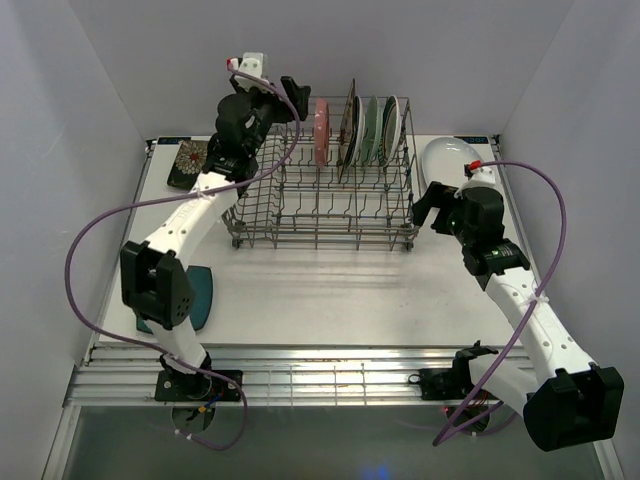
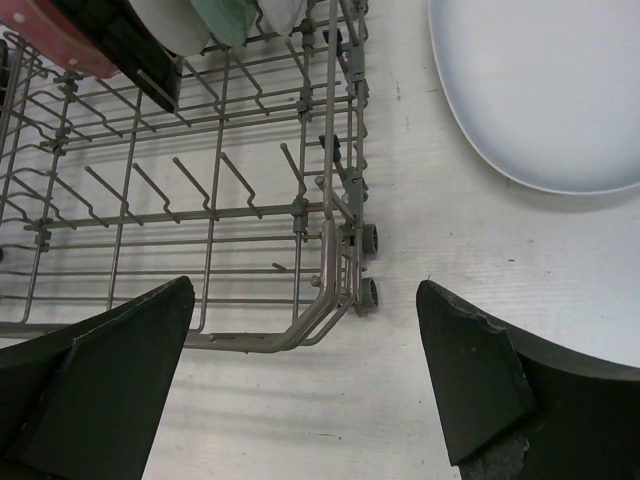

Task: Load the plates into the dish rack
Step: Insert the plate into the dish rack.

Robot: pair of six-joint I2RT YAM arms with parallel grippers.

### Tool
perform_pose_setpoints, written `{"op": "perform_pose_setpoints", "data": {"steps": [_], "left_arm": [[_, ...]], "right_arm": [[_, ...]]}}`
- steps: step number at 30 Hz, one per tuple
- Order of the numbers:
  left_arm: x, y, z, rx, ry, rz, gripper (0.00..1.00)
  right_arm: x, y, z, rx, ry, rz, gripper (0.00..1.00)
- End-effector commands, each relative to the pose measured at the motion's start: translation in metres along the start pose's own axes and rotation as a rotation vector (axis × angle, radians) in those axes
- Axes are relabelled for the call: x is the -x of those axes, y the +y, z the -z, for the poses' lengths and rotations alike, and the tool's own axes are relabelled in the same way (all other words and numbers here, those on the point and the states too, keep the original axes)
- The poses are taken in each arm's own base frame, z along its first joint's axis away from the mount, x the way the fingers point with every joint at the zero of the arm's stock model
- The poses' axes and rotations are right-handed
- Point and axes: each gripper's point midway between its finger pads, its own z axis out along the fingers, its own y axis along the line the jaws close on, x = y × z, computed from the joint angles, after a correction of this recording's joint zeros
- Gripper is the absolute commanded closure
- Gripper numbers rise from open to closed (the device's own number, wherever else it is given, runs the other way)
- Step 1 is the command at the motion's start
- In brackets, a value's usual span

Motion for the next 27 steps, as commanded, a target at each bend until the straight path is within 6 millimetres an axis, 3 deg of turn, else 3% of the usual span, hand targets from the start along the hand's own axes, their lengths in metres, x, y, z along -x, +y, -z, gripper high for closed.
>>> {"op": "perform_pose_setpoints", "data": {"steps": [1,7,13,14,15,17,22,27], "left_arm": [[0.056,-0.001,0.040,0.011,-0.098,-0.113,0.02],[0.086,0.012,0.103,0.078,-0.167,-0.286,0.02],[0.091,0.018,0.147,0.102,-0.189,-0.375,0.02],[0.100,0.013,0.159,0.083,-0.216,-0.378,0.02],[0.091,0.014,0.165,0.074,-0.202,-0.380,0.02],[0.095,0.006,0.180,0.036,-0.223,-0.369,0.02],[0.080,-0.001,0.199,-0.020,-0.207,-0.344,0.02],[0.067,-0.008,0.210,-0.074,-0.193,-0.321,0.02]], "right_arm": [[0.027,-0.003,0.011,-0.056,-0.083,-0.076,0.02],[0.024,-0.011,0.012,-0.107,-0.076,-0.129,0.02],[0.021,-0.023,0.015,-0.189,-0.097,-0.243,0.03],[0.018,-0.026,0.015,-0.205,-0.090,-0.257,0.06],[0.015,-0.027,0.015,-0.216,-0.086,-0.290,0.10],[0.012,-0.032,0.015,-0.251,-0.085,-0.322,0.10],[-0.004,-0.044,0.012,-0.276,-0.042,-0.397,0.10],[-0.012,-0.080,0.007,-0.326,-0.013,-0.509,0.10]]}}
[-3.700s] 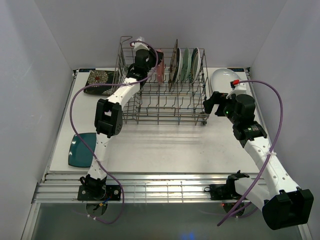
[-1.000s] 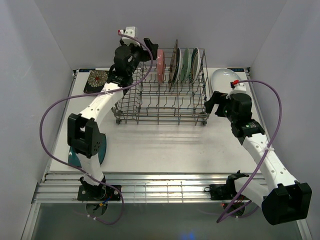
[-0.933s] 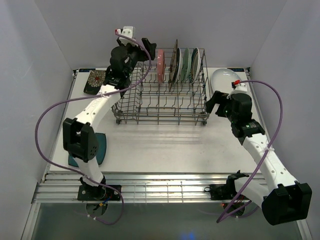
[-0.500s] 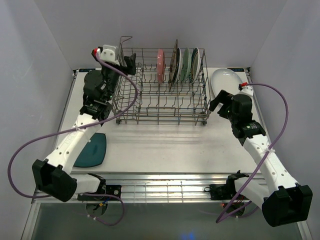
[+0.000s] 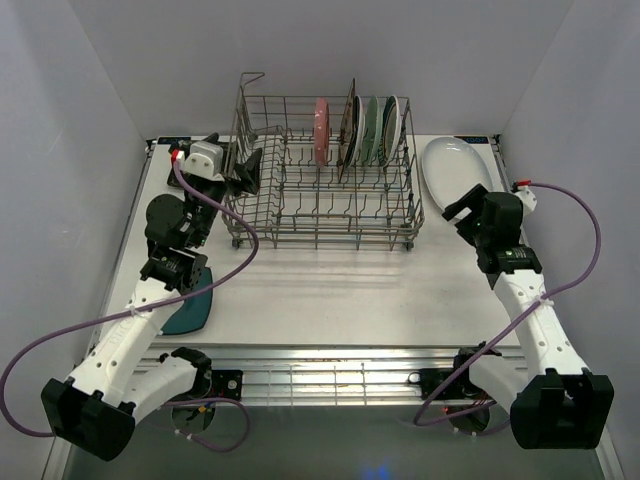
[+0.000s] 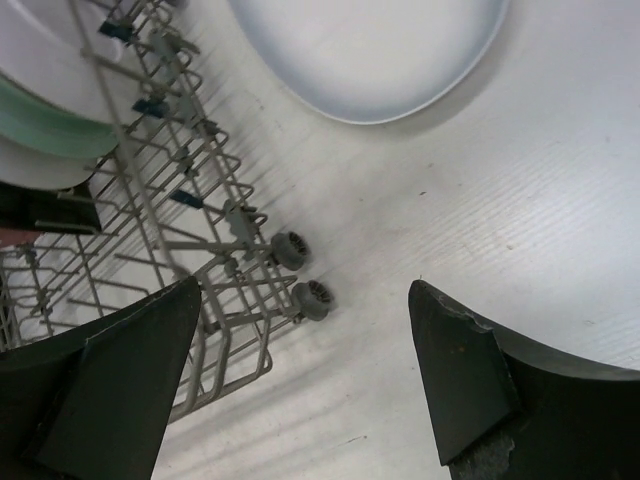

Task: Load the plates into the dish rack
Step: Insert the plate into the dish rack.

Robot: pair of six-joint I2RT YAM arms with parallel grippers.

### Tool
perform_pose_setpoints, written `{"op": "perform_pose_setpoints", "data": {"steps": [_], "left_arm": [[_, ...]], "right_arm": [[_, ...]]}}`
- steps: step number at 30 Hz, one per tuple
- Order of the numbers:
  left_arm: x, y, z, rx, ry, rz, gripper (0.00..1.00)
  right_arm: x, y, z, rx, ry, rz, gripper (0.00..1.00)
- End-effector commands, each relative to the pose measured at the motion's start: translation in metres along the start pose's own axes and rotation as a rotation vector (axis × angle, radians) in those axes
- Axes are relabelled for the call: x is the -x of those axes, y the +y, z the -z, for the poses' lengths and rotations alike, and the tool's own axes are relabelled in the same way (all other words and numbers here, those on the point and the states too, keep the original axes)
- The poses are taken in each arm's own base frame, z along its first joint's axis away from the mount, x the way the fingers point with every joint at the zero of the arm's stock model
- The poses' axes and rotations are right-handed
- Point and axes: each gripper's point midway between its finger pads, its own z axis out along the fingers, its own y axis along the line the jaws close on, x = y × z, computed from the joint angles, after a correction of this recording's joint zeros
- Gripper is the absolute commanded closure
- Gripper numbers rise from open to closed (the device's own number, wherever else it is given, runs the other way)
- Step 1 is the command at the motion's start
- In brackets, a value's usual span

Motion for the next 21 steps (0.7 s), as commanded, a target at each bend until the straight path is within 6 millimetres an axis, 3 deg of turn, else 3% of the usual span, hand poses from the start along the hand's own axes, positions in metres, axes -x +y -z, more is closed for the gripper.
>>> {"op": "perform_pose_setpoints", "data": {"steps": [1,5,9,12,21], "left_arm": [[0.000,-0.013,0.009,-0.068,-0.008,0.027,0.02],[-0.004,-0.018,0.013,-0.094,-0.003,0.029,0.02],[-0.005,-0.017,0.020,-0.090,-0.006,0.023,0.02],[-0.006,-0.017,0.027,-0.090,-0.008,0.014,0.02],[-0.009,-0.019,0.039,-0.102,-0.013,0.012,0.02]], "right_arm": [[0.010,-0.023,-0.010,-0.049,0.003,-0.116,0.10],[0.016,-0.035,-0.022,-0.091,0.004,-0.207,0.10],[-0.001,-0.051,-0.046,-0.108,0.074,-0.311,0.06],[-0.004,-0.056,-0.060,-0.080,0.074,-0.358,0.02],[0.002,-0.059,-0.092,-0.062,0.023,-0.429,0.06]]}}
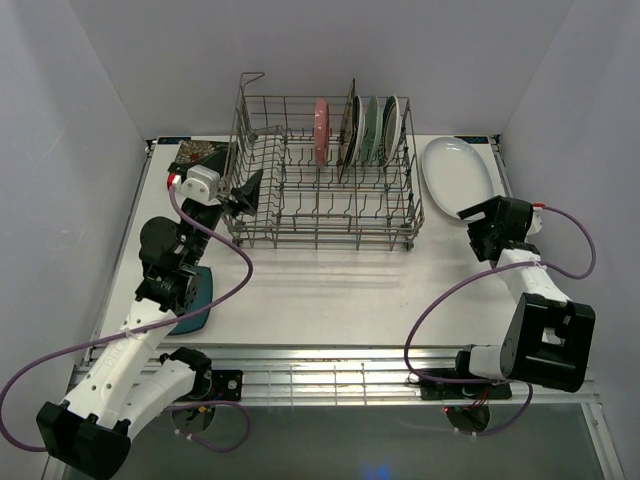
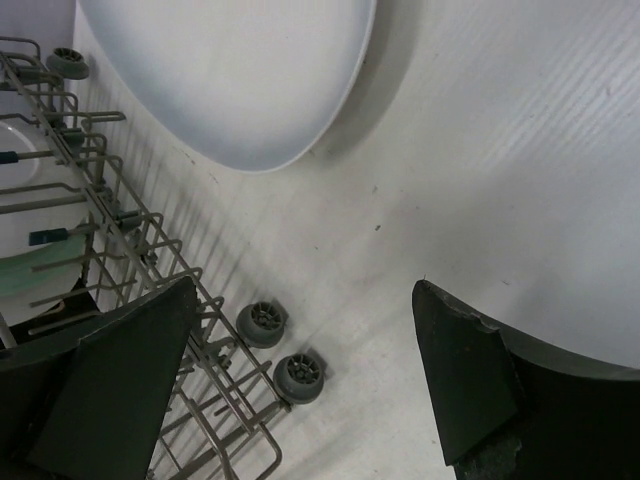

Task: Load the plates into the dish rack
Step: Insert the plate into the dish rack, then pick up the plate from the corner of the board.

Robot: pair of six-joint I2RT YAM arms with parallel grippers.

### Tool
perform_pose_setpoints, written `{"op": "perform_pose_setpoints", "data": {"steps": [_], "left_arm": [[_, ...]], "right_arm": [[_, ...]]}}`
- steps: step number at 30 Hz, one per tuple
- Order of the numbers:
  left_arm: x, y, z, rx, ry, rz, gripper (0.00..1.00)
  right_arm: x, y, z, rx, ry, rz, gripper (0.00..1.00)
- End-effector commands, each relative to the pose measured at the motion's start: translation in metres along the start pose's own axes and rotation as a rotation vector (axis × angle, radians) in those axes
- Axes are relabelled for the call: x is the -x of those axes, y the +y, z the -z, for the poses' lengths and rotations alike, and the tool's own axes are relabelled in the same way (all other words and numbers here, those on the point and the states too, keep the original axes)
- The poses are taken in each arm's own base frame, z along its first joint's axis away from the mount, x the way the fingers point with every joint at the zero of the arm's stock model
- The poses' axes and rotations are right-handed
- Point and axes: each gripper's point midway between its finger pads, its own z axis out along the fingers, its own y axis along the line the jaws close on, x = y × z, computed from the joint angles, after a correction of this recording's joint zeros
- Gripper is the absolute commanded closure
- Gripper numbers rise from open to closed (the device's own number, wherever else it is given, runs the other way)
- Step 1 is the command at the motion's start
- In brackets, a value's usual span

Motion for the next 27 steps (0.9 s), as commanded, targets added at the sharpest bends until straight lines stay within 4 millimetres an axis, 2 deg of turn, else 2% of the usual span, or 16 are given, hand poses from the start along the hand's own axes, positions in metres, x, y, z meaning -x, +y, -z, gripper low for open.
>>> {"op": "perform_pose_setpoints", "data": {"steps": [1,8,11,15,23,25,27], "left_arm": [[-0.004,-0.005,0.006,-0.025,0.004,-0.005,0.02],[-0.013,-0.008,0.008,-0.041,0.020,-0.009,0.02],[-0.018,-0.010,0.009,-0.048,0.029,-0.011,0.02],[-0.024,-0.009,0.007,-0.041,0.047,-0.008,0.02],[-0.022,-0.007,0.010,-0.032,0.040,-0.006,0.02],[-0.025,-0.008,0.010,-0.033,0.046,-0.007,0.02],[-0.027,-0.008,0.009,-0.033,0.050,-0.005,0.02]], "right_arm": [[0.016,0.025,-0.010,0.111,-0.057,-0.053,0.06],[0.020,0.027,-0.036,0.128,-0.062,-0.076,0.07],[0.015,0.019,-0.053,0.116,-0.055,-0.103,0.08],[0.013,0.017,-0.064,0.131,-0.059,-0.152,0.07],[0.013,0.015,-0.077,0.151,-0.080,-0.209,0.00],[0.013,0.010,-0.080,0.137,-0.095,-0.233,0.00],[0.015,0.005,-0.084,0.124,-0.112,-0.250,0.05]]}}
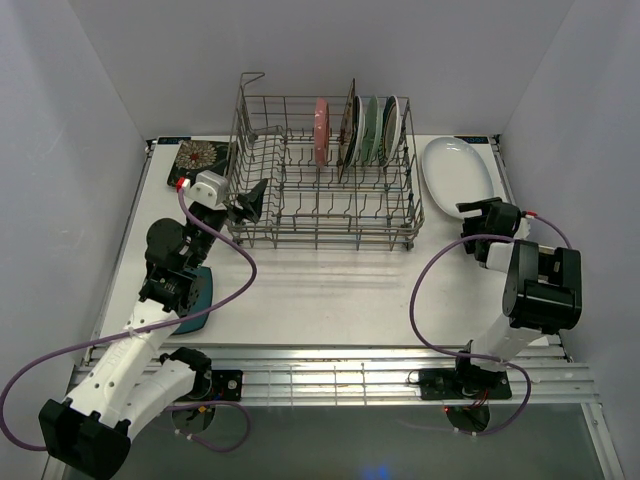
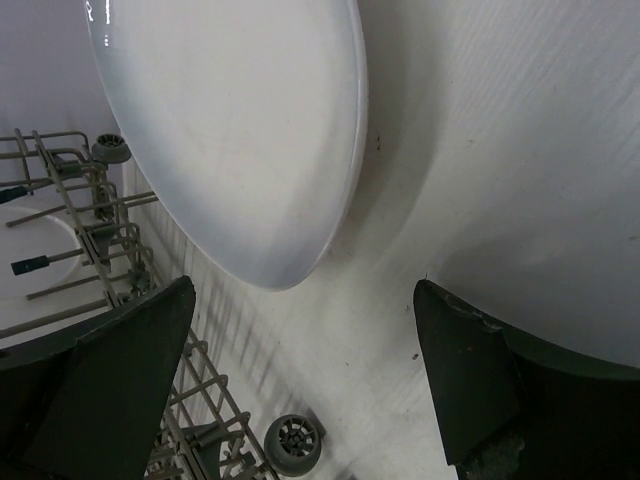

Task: Load the plates into the dish rack
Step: Pick up the plate from the corner of the board.

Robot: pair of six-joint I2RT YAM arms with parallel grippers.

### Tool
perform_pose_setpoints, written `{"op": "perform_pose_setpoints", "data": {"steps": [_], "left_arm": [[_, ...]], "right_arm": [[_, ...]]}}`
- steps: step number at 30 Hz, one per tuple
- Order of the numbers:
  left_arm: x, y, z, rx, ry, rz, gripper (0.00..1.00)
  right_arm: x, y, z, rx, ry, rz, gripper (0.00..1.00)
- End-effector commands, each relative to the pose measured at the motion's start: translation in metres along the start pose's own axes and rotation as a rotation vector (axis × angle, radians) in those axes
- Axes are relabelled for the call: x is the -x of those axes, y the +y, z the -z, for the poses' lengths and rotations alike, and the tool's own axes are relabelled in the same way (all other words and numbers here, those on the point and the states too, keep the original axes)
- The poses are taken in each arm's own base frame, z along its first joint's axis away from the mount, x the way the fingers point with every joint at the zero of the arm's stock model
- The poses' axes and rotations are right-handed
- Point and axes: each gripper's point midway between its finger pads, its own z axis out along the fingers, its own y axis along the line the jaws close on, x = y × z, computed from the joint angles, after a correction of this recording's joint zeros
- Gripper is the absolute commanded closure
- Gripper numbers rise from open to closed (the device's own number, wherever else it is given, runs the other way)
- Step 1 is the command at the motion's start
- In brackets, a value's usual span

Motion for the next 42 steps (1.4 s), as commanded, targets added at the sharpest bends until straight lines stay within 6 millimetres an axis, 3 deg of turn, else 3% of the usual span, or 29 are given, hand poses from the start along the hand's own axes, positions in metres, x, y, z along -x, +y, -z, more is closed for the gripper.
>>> {"op": "perform_pose_setpoints", "data": {"steps": [1,12,20,30,34,35,36,42], "left_arm": [[-0.004,0.000,0.002,0.001,0.005,-0.002,0.02],[-0.008,-0.002,0.002,-0.008,0.013,0.001,0.02],[-0.010,-0.003,0.001,-0.011,0.019,0.004,0.02],[-0.011,-0.004,0.001,-0.015,0.021,0.005,0.02],[-0.012,-0.004,0.001,-0.018,0.022,0.003,0.02],[-0.013,-0.004,0.001,-0.017,0.024,0.005,0.02],[-0.013,-0.005,0.002,-0.020,0.024,0.004,0.02],[-0.010,-0.004,0.003,-0.017,0.016,0.003,0.02]], "right_arm": [[0.011,0.000,-0.007,0.023,-0.067,-0.056,0.05],[0.017,0.005,-0.025,0.037,-0.085,-0.112,0.10],[0.016,-0.002,-0.035,0.023,-0.089,-0.144,0.23],[0.013,-0.011,-0.040,0.018,-0.095,-0.177,0.32],[0.015,-0.012,-0.040,0.019,-0.102,-0.182,0.39],[0.015,-0.012,-0.040,0.018,-0.105,-0.180,0.48],[0.016,-0.013,-0.040,0.017,-0.108,-0.182,0.51],[0.015,-0.017,-0.036,0.009,-0.112,-0.182,0.59]]}}
